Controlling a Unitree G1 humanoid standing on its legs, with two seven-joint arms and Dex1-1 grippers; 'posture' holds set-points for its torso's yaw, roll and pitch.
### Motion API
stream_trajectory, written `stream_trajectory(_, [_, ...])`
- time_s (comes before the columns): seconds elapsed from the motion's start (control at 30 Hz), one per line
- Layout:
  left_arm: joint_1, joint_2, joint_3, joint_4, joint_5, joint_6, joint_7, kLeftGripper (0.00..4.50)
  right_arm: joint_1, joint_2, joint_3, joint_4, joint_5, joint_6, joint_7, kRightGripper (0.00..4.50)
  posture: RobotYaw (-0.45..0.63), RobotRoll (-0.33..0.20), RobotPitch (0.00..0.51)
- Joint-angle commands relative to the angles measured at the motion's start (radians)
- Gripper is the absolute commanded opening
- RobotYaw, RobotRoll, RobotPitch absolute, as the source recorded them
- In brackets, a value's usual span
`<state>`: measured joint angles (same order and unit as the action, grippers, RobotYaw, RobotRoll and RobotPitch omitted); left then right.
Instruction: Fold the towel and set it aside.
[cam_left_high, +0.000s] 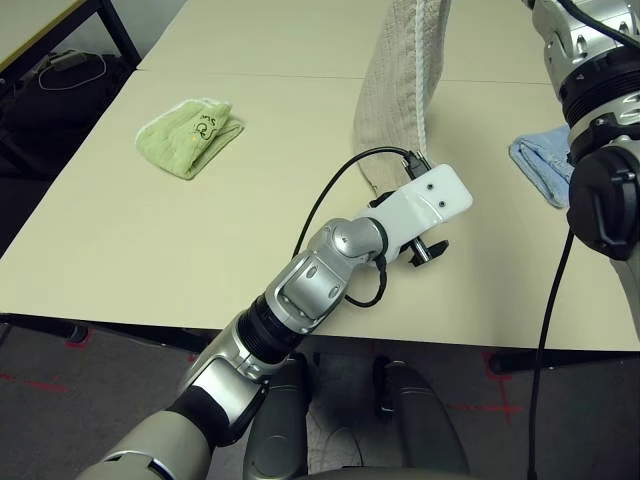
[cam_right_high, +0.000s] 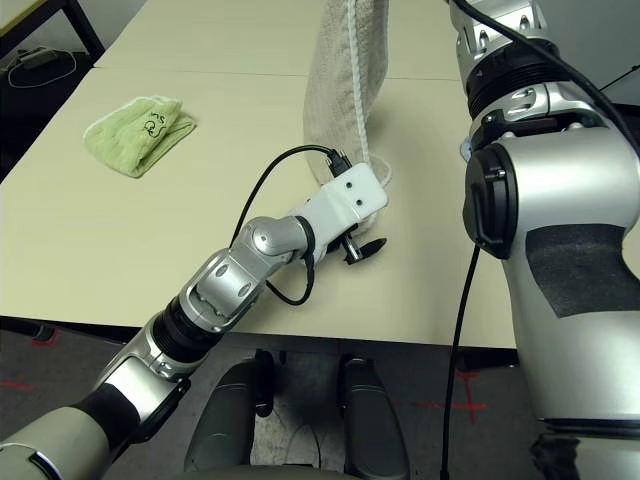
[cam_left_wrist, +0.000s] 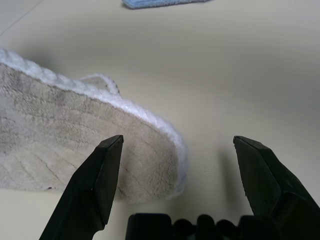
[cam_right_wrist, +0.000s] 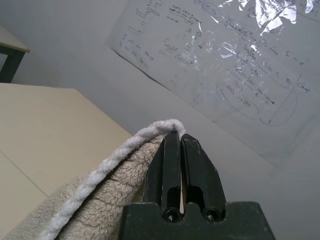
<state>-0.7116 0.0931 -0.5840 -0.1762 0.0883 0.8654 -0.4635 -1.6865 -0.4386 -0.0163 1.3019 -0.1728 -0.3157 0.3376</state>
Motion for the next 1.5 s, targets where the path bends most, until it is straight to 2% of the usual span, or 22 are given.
stream_trajectory(0.03, [0.018,-0.010,-0.019,0.013,0.017,-0.003,0.014,4.50,-0.010,-0.001,-0.010,-0.011,0.009,-0.008,0.001,0.04,0.10,0.000,0.209])
stream_trajectory(0.27, [0.041,-0.027,-0.017,0.062,0.027,-0.004,0.042,4.50,-0.014,-0.001,-0.010,-0.012,0.010,-0.010,0.004,0.04,0.09,0.000,0.210])
stream_trajectory(0.33, [0.041,-0.031,-0.015,0.070,0.030,-0.009,0.050,4.11,-0.013,-0.002,-0.010,-0.012,0.010,-0.011,0.004,0.00,0.09,0.000,0.209])
stream_trajectory(0.4, [0.041,-0.034,-0.011,0.076,0.032,-0.014,0.057,3.57,-0.012,-0.002,-0.010,-0.012,0.009,-0.011,0.005,0.00,0.09,0.000,0.209])
stream_trajectory(0.7, [0.037,-0.036,0.003,0.088,0.049,-0.039,0.084,0.01,-0.004,-0.004,-0.009,-0.011,0.008,-0.010,0.004,0.00,0.09,0.000,0.209])
stream_trajectory(1.0, [0.013,-0.002,0.019,0.001,0.041,-0.019,0.055,0.01,0.016,-0.013,-0.006,-0.004,0.001,0.000,-0.003,0.00,0.09,0.000,0.206])
stream_trajectory(1.13, [0.013,0.070,0.074,-0.047,0.020,-0.012,0.011,0.01,0.032,-0.043,-0.007,-0.005,-0.001,0.000,-0.004,0.00,0.09,0.000,0.201])
stream_trajectory(1.3, [0.006,0.191,0.210,-0.045,-0.004,-0.029,-0.026,0.01,0.089,-0.124,-0.017,-0.012,0.005,-0.009,-0.005,0.00,0.08,0.000,0.194])
stream_trajectory(1.5, [0.012,0.296,0.322,0.025,-0.014,-0.074,-0.044,0.01,0.248,-0.226,-0.015,-0.032,0.009,-0.069,0.040,0.00,0.07,0.000,0.192])
